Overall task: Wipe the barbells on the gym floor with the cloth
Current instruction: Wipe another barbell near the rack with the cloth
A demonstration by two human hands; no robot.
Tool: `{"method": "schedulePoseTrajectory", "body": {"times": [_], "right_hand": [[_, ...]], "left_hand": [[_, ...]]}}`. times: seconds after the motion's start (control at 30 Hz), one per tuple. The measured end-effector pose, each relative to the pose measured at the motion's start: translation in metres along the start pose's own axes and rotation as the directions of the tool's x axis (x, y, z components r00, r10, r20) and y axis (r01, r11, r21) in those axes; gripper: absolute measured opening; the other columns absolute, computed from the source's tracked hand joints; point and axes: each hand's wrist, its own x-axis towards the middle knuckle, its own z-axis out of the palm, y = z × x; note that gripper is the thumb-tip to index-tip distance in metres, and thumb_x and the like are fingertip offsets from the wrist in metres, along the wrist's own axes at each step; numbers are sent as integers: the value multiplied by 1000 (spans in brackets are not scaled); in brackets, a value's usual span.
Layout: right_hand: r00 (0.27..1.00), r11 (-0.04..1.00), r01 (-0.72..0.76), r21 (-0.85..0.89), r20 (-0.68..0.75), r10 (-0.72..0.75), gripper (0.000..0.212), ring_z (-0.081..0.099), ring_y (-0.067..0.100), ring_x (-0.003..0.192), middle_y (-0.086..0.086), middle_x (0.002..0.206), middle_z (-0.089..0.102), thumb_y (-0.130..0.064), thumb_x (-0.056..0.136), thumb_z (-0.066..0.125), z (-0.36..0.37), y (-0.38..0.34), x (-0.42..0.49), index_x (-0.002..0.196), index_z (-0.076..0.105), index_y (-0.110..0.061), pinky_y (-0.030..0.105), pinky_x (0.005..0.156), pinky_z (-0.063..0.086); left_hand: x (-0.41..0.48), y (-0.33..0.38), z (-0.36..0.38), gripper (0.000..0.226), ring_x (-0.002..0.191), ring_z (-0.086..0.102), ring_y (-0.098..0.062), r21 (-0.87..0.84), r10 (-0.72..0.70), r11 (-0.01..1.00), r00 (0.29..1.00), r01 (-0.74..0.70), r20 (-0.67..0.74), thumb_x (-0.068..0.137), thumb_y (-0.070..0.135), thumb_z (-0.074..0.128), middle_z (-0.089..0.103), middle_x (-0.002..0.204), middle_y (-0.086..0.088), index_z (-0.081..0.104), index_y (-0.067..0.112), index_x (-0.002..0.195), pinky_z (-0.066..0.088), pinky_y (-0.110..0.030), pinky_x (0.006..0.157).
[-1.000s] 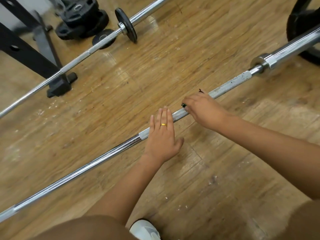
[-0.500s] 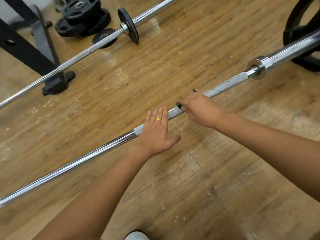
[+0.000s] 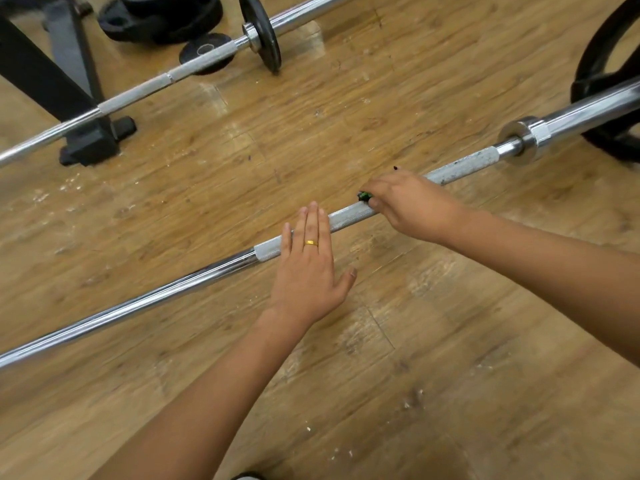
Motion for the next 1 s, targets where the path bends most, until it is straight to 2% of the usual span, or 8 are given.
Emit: {"method": "schedulePoseTrajectory", "body": {"times": [0.1,0.27,0.37,0.43,0.53,0.67,0.87,1.0], "right_hand": [[997,995,-79,-60,0,79,17,61,33,100,9,102,67,-12,99,48,1,-9,8,102,64,-7,42,106,32],[999,998,-29,-59,-31,27,27,58,31,110,8,113,67,-15,102,47,8,-22,8,123,62,-8,40,110,27],[992,992,-129,-5,-15,129,23,59,33,104,12,108,67,-14,102,46,-5,-2,9,113,65,-6,38,96,37],[982,982,-187,-15,-26,187,20,59,33,100,12,103,67,-12,101,47,-11,8,10,105,65,-5,37,94,37],[990,989,-140,-43,-40,139,13,60,34,95,11,94,67,-7,96,50,-5,2,12,93,63,-8,41,97,37],[999,1000,-20,-10,-50,19,23,62,34,103,11,106,70,-12,98,50,4,-8,11,113,66,-4,44,102,39],[987,988,-152,-39,-62,150,18,61,33,98,11,98,68,-6,97,49,-8,9,20,104,66,-6,41,106,32],[999,1000,-1,-24,-51,-1,24,60,34,106,11,108,69,-10,99,51,4,-9,22,119,65,-4,43,105,34]], "left_hand": [[4,-1,0,102,155,0,-33,15,-11,1000,1000,11,-15,90,66,39,1,167,-20,5,-2,159,-3,-50,124],[10,-2,3,107,155,6,-34,39,-32,999,999,33,-29,86,66,51,9,167,-20,10,-2,158,0,-51,124],[11,-5,3,108,155,6,-33,31,-22,999,999,22,-30,85,64,56,10,167,-19,9,-1,158,3,-52,125],[12,-8,2,110,155,6,-34,26,-6,1000,1000,7,-22,85,63,58,9,167,-19,8,-1,159,2,-51,125],[14,-13,1,110,154,7,-34,38,15,999,1000,-15,-6,85,63,58,9,167,-19,7,-1,158,0,-50,124],[18,-13,0,109,154,7,-33,30,5,1000,1000,-5,-15,86,66,54,11,166,-19,8,-1,159,-1,-49,124],[26,-16,0,110,154,10,-34,47,-2,999,1000,3,-17,85,68,51,13,166,-19,9,-1,158,0,-49,124],[31,-19,0,107,152,15,-36,65,-1,998,1000,3,-25,84,70,40,19,163,-21,14,-3,157,6,-51,125]]}}
